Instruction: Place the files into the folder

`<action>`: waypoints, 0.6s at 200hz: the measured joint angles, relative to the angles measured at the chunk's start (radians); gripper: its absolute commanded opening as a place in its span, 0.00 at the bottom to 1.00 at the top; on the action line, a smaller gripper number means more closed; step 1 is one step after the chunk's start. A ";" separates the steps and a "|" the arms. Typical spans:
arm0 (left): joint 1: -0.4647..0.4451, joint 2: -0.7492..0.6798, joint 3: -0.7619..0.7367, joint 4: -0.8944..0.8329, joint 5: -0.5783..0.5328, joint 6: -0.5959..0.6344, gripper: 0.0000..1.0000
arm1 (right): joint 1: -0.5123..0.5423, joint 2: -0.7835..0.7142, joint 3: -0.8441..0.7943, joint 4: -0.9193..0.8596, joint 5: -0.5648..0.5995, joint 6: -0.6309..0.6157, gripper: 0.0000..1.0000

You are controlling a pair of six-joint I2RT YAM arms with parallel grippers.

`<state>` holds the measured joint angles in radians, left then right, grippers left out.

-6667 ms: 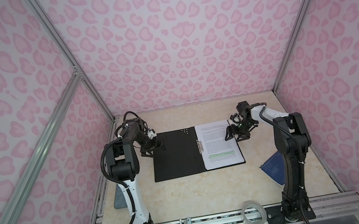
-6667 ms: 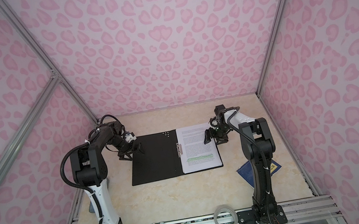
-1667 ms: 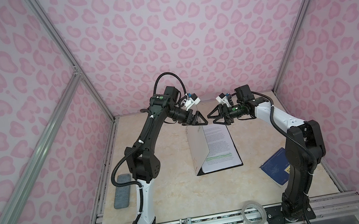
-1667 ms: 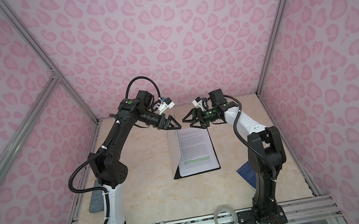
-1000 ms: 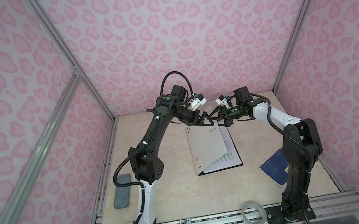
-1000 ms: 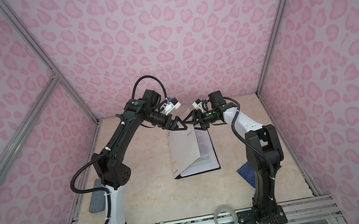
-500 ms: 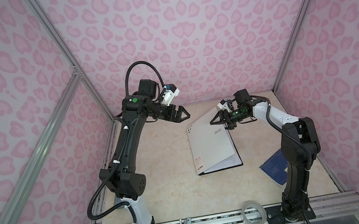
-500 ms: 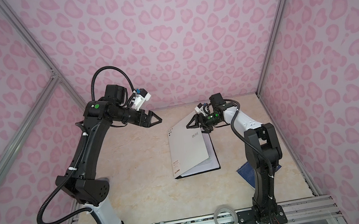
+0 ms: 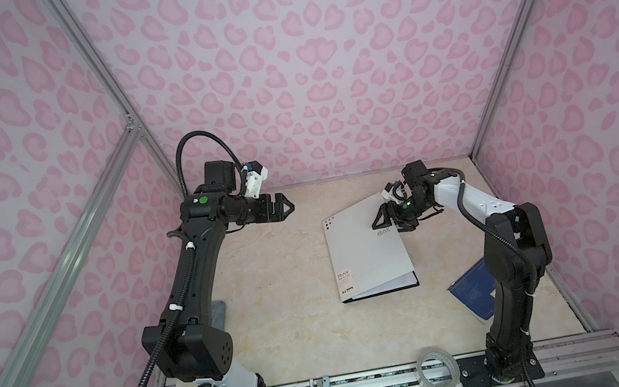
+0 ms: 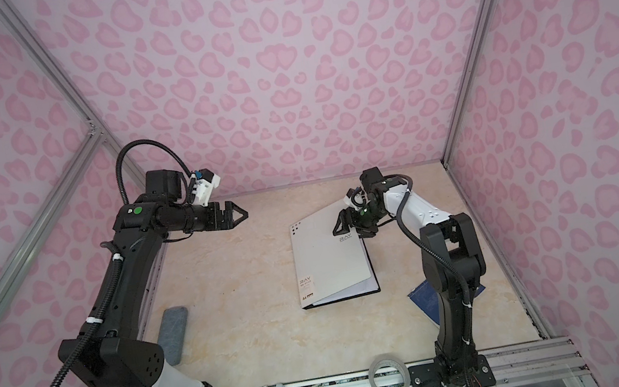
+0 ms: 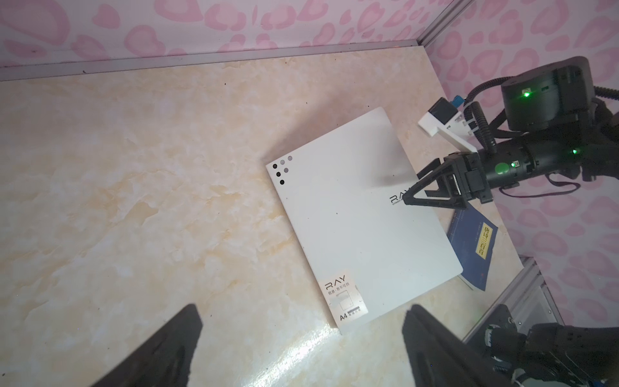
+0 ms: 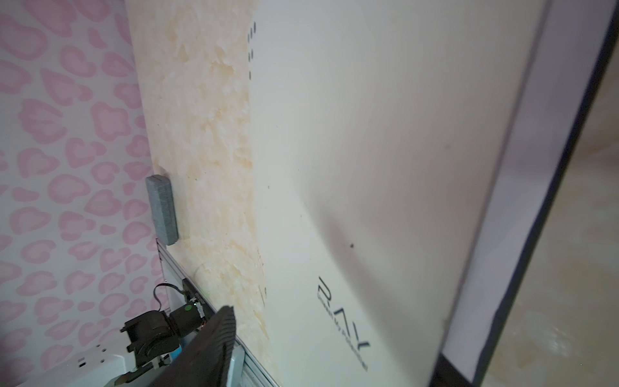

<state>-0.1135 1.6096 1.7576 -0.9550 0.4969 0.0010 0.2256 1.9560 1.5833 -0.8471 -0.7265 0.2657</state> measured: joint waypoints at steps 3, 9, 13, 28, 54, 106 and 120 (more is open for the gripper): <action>0.004 -0.005 -0.010 0.005 0.000 0.000 0.98 | 0.002 0.000 -0.003 -0.005 0.013 0.000 0.73; 0.014 -0.018 -0.035 0.021 0.001 -0.004 0.98 | 0.005 0.000 -0.007 -0.013 0.039 -0.002 0.73; 0.021 -0.025 -0.050 0.032 0.004 -0.006 0.98 | 0.008 0.000 -0.010 -0.019 0.061 -0.005 0.73; 0.039 -0.041 -0.100 0.059 0.026 -0.007 0.98 | 0.024 0.003 -0.025 -0.025 0.134 -0.015 0.73; 0.039 -0.038 -0.168 0.076 0.076 -0.006 0.98 | 0.043 0.019 -0.071 -0.026 0.232 -0.015 0.73; 0.041 -0.017 -0.251 0.072 0.071 0.012 0.98 | 0.077 0.023 -0.139 -0.016 0.393 -0.011 0.74; 0.041 -0.017 -0.263 0.070 0.072 0.018 0.98 | 0.080 0.023 -0.147 -0.008 0.411 -0.010 0.75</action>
<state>-0.0723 1.5929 1.4944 -0.8852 0.5686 0.0193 0.3054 1.9789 1.4364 -0.8555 -0.3157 0.2554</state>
